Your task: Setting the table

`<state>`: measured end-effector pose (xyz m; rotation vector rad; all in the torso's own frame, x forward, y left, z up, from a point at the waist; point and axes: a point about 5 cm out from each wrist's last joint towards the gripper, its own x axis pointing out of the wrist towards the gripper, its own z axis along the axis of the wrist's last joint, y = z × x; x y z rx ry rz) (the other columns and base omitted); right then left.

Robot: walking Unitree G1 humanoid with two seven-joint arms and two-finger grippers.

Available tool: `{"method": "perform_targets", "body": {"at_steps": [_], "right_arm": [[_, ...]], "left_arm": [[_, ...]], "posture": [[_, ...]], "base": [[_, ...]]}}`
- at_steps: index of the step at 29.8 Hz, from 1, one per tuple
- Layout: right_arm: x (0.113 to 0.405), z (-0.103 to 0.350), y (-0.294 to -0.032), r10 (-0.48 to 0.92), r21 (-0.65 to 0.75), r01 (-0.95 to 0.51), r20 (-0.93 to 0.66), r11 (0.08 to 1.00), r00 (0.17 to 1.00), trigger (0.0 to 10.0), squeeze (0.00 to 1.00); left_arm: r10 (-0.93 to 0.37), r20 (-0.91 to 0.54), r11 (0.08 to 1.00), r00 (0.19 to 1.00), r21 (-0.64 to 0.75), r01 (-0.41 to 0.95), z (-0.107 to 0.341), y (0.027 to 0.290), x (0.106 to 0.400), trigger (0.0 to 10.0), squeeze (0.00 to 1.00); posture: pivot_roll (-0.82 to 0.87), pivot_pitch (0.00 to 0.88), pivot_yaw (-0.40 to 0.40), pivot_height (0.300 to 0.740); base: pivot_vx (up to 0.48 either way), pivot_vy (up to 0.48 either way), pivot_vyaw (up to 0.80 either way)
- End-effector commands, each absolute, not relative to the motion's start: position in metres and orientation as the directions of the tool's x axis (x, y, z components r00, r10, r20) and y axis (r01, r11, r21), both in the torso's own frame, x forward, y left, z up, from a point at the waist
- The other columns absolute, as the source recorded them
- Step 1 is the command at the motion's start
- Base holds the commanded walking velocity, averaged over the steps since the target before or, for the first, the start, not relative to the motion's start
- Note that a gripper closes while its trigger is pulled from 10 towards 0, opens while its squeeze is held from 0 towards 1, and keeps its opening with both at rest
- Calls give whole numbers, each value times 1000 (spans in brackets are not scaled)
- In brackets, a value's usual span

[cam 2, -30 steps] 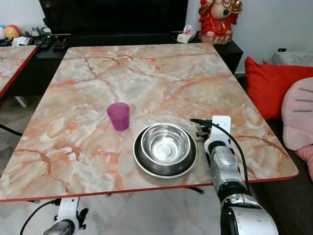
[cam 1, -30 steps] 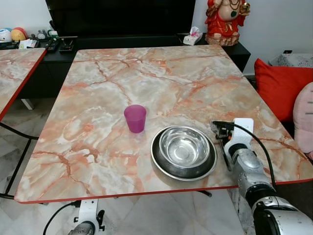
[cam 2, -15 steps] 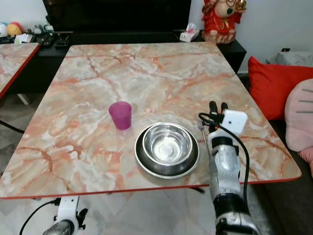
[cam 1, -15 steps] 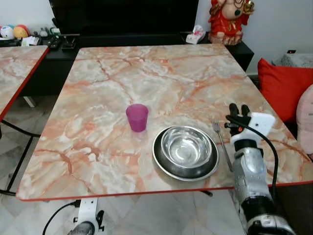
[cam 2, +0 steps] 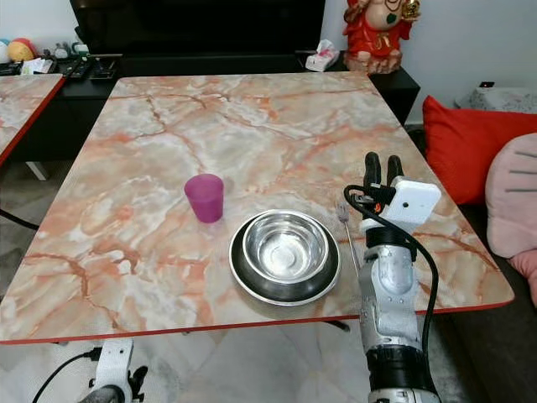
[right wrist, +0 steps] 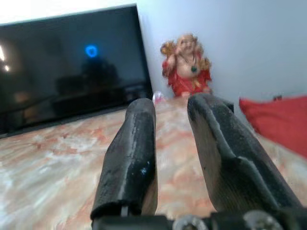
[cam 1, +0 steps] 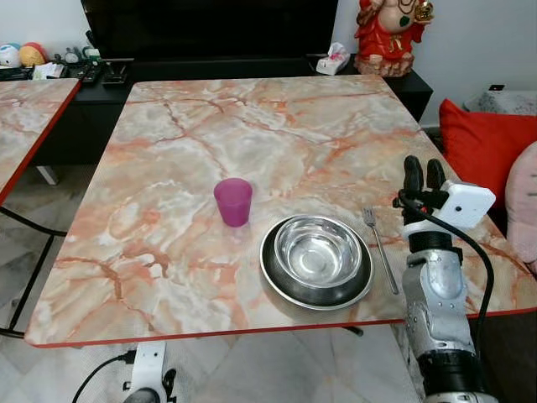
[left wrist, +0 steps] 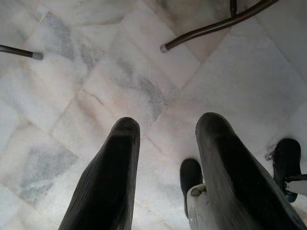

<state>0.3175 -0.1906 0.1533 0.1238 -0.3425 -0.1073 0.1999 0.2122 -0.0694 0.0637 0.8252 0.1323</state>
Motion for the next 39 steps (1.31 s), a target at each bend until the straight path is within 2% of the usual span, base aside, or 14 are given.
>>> {"method": "perform_targets", "body": {"at_steps": [1, 13, 39], "right_arm": [[316, 156, -185, -105, 132, 64, 334, 989, 937, 10000, 0], [320, 171, -188, -100, 124, 60, 345, 990, 933, 10000, 0], [326, 180, -176, -42, 82, 14, 349, 997, 936, 10000, 0]], "left_arm": [[161, -748, 987, 644, 112, -117, -73, 218, 192, 10000, 0], [167, -744, 986, 647, 114, -124, -72, 220, 194, 10000, 0], [163, -743, 986, 649, 104, -128, -71, 218, 195, 10000, 0]], "posture": [[-1, 10, 1, 740], [-5, 38, 8, 740], [-5, 65, 11, 740]], "base": [[0, 296, 0], [0, 301, 0], [0, 306, 0]]}}
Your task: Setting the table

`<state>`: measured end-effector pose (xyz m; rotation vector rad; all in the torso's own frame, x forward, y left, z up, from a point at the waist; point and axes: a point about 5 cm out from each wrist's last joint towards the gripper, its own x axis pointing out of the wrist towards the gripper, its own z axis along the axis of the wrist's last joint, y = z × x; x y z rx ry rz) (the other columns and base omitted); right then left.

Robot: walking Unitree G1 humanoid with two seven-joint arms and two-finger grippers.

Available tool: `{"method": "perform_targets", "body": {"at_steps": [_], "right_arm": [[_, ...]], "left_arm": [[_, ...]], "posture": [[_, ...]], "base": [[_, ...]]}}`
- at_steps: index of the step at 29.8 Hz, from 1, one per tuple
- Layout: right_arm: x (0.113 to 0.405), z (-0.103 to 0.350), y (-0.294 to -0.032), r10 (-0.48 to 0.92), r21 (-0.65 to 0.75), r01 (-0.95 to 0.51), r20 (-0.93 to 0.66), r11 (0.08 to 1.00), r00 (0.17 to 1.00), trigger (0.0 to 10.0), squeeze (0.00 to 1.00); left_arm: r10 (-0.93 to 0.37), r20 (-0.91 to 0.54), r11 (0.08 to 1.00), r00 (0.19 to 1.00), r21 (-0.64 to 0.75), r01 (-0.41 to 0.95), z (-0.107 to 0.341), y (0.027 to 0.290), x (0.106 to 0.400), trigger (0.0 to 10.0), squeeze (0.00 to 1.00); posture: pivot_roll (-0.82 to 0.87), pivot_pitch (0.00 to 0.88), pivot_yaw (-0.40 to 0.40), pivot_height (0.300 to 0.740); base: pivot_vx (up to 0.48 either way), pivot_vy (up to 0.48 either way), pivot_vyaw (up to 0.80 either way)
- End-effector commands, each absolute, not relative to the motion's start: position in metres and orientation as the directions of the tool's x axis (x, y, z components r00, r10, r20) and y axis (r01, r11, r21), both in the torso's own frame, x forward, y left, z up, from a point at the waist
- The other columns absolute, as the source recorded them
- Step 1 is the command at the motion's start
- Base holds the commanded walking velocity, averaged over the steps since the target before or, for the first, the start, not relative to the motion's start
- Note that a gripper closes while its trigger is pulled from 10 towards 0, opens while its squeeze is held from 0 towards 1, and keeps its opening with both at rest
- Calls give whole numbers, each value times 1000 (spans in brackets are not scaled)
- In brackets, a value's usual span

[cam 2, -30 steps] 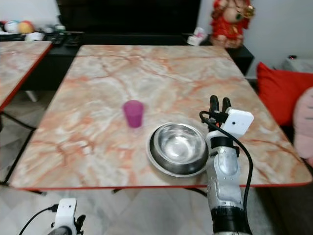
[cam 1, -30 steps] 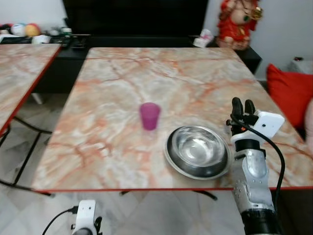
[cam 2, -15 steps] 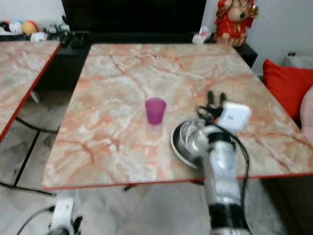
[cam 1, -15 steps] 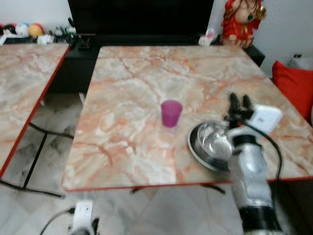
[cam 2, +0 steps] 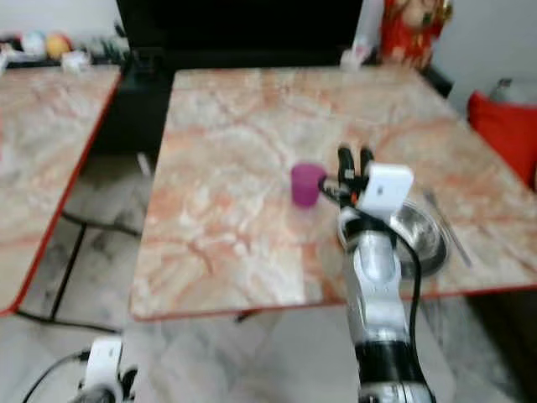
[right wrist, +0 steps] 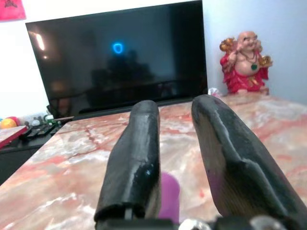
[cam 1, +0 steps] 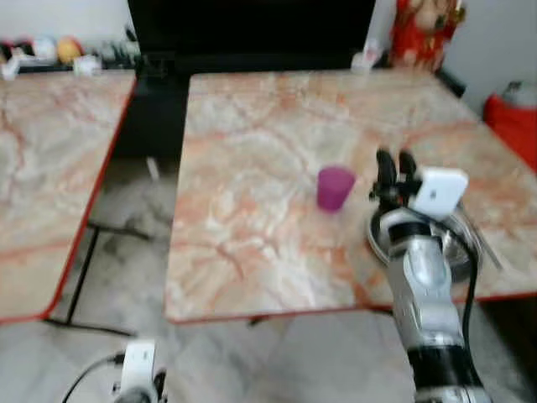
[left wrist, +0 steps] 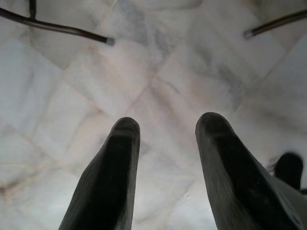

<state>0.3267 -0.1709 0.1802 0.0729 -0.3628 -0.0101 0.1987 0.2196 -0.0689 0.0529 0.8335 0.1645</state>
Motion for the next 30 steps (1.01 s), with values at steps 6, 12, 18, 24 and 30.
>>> {"method": "perform_targets", "body": {"at_steps": [6, 12, 18, 24, 30], "right_arm": [[325, 181, -175, -38, 84, 9, 350, 996, 936, 10000, 0], [326, 181, -173, -25, 67, 1, 349, 998, 937, 10000, 0], [326, 182, -171, -8, 45, -8, 353, 999, 936, 10000, 0], [326, 181, -172, -11, 64, -12, 349, 998, 937, 10000, 0], [325, 180, -173, -10, 44, -5, 348, 999, 937, 10000, 0]], "left_arm": [[163, -743, 986, 649, 105, -128, -71, 219, 195, 10000, 0], [166, -743, 986, 648, 107, -130, -71, 220, 195, 10000, 0], [164, -745, 986, 647, 107, -126, -71, 220, 195, 10000, 0], [159, -747, 987, 645, 105, -122, -72, 219, 194, 10000, 0], [159, -751, 987, 641, 106, -120, -73, 219, 192, 10000, 0]], "posture": [[-5, 70, 15, 740], [-6, 71, 16, 740], [-9, 69, 17, 740], [-10, 68, 18, 740], [-8, 39, 13, 740]], "base": [[0, 340, 0], [0, 351, 0], [0, 349, 503], [0, 347, 205], [0, 348, 0]]}}
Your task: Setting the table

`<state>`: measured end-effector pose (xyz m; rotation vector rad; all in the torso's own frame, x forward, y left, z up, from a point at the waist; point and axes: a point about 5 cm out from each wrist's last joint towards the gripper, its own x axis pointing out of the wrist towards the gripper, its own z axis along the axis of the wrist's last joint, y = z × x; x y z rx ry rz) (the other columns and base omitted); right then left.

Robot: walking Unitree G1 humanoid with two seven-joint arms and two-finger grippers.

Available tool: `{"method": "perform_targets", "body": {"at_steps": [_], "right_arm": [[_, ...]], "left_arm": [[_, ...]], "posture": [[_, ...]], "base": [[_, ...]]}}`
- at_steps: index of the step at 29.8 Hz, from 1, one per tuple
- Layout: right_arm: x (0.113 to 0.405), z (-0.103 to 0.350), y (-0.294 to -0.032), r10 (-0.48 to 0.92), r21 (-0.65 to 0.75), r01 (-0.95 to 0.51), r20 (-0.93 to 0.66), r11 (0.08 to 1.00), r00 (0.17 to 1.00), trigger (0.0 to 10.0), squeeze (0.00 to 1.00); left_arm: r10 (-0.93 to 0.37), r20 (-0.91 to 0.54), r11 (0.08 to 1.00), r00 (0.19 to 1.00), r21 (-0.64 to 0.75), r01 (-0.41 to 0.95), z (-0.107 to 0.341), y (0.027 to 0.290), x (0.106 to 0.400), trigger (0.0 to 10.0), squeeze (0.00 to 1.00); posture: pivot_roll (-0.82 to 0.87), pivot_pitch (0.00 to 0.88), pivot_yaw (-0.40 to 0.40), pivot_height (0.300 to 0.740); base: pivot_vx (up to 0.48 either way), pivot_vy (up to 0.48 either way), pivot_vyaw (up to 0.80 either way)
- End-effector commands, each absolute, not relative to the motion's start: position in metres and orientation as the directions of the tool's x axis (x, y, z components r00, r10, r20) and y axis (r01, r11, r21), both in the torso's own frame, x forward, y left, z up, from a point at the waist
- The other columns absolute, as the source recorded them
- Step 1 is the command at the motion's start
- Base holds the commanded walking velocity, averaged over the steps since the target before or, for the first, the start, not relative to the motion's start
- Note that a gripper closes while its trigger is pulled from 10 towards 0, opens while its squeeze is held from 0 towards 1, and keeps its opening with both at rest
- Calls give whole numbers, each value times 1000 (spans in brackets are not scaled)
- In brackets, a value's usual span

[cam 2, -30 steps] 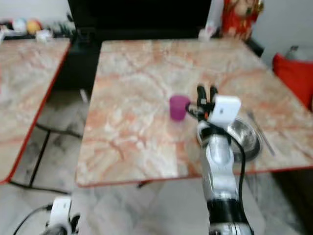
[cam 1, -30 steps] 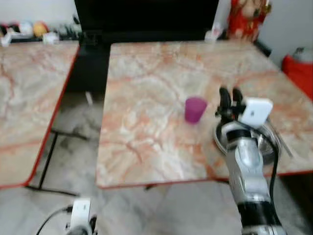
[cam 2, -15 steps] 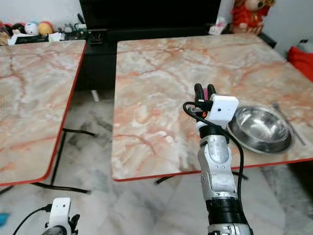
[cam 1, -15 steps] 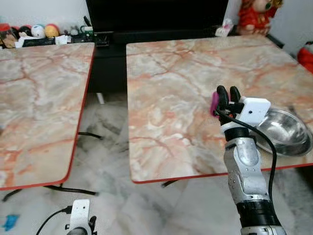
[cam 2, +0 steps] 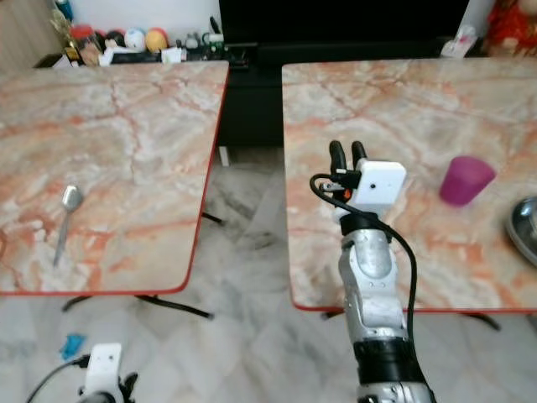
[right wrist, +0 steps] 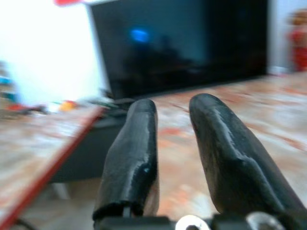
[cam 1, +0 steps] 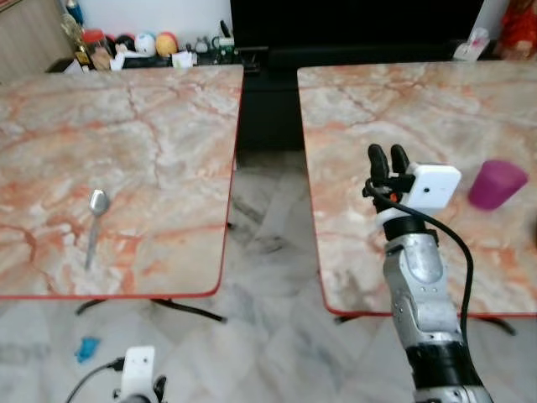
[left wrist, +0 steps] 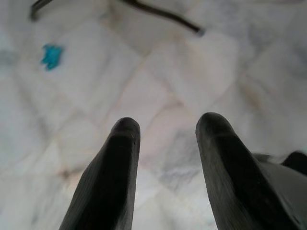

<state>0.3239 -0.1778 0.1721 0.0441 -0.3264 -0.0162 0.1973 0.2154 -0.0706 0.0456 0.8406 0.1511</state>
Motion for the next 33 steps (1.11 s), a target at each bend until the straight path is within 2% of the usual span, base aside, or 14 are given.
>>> {"method": "perform_targets", "body": {"at_steps": [1, 19, 33], "right_arm": [[325, 180, -173, -10, 44, -5, 348, 999, 937, 10000, 0], [325, 179, -168, 27, 23, -37, 347, 999, 937, 10000, 0], [327, 179, -169, 17, 39, -32, 335, 999, 942, 10000, 0]], "left_arm": [[159, -751, 987, 641, 106, -120, -73, 219, 192, 10000, 0], [160, -749, 987, 643, 106, -122, -73, 219, 192, 10000, 0], [162, -750, 986, 641, 104, -128, -73, 219, 191, 10000, 0]], "posture": [[-8, 39, 13, 740], [-4, 43, 9, 740], [1, 51, 5, 740]], "base": [[0, 349, 0], [0, 347, 603], [0, 348, 0]]}}
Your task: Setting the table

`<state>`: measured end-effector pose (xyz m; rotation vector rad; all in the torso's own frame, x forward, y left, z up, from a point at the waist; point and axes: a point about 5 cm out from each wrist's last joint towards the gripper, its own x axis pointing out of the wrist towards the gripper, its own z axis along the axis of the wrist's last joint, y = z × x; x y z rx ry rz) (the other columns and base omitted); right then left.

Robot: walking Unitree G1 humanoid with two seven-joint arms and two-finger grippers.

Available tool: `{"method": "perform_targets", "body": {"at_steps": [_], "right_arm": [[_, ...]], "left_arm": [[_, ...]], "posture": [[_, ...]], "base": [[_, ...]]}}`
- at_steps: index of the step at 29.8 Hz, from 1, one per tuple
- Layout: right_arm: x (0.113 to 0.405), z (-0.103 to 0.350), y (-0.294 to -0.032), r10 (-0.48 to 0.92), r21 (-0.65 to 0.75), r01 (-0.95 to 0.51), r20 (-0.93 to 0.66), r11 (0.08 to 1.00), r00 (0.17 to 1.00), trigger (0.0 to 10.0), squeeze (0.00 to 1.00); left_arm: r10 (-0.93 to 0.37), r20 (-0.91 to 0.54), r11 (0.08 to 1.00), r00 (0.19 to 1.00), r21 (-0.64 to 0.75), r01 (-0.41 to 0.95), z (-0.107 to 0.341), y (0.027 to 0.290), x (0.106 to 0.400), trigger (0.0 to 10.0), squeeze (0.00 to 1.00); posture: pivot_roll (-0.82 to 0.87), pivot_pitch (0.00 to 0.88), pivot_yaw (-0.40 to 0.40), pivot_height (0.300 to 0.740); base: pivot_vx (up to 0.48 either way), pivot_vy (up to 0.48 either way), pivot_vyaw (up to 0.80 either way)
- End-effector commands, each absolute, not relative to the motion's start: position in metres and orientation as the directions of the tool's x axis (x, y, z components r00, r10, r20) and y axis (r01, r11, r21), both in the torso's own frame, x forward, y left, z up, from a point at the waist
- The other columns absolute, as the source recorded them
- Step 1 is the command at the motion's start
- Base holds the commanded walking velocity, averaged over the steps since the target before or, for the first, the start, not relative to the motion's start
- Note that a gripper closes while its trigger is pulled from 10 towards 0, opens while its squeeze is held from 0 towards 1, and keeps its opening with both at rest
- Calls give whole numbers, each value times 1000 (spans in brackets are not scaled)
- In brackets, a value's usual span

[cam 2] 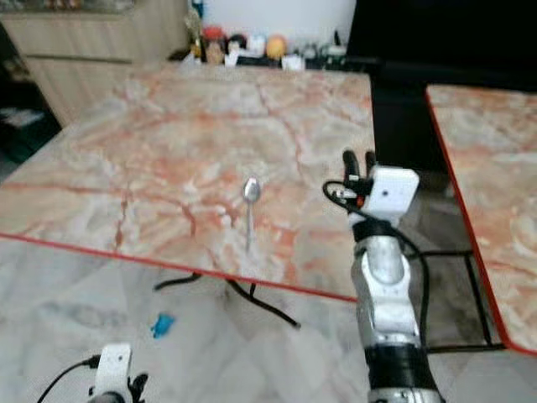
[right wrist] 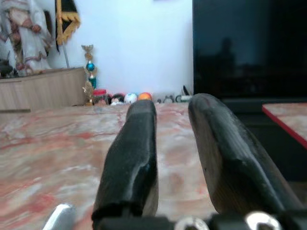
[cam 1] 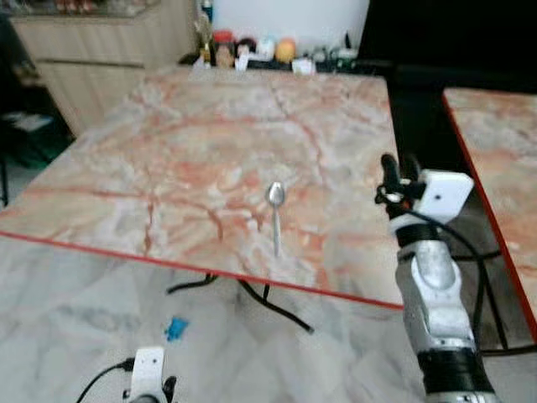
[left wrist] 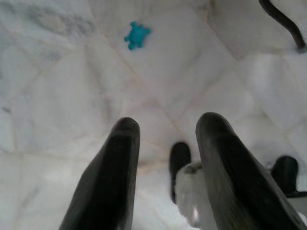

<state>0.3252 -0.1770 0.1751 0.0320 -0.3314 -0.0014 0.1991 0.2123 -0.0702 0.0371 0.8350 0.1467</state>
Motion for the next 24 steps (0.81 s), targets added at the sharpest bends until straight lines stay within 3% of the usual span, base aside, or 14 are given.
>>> {"method": "perform_targets", "body": {"at_steps": [1, 17, 24], "right_arm": [[327, 179, -170, 14, 41, -29, 333, 999, 943, 10000, 0], [328, 177, -171, -4, 63, -17, 324, 998, 946, 10000, 0], [328, 176, -172, -12, 68, -11, 320, 998, 947, 10000, 0]], "left_arm": [[162, -750, 986, 641, 104, -128, -73, 219, 191, 10000, 0], [158, -749, 987, 643, 102, -124, -73, 218, 192, 10000, 0], [151, -751, 988, 643, 99, -117, -73, 218, 192, 10000, 0]], "posture": [[0, 50, 5, 740], [5, 52, 4, 740], [4, 54, 3, 740]], "base": [[0, 352, 0], [0, 346, 0], [0, 0, 0]]}}
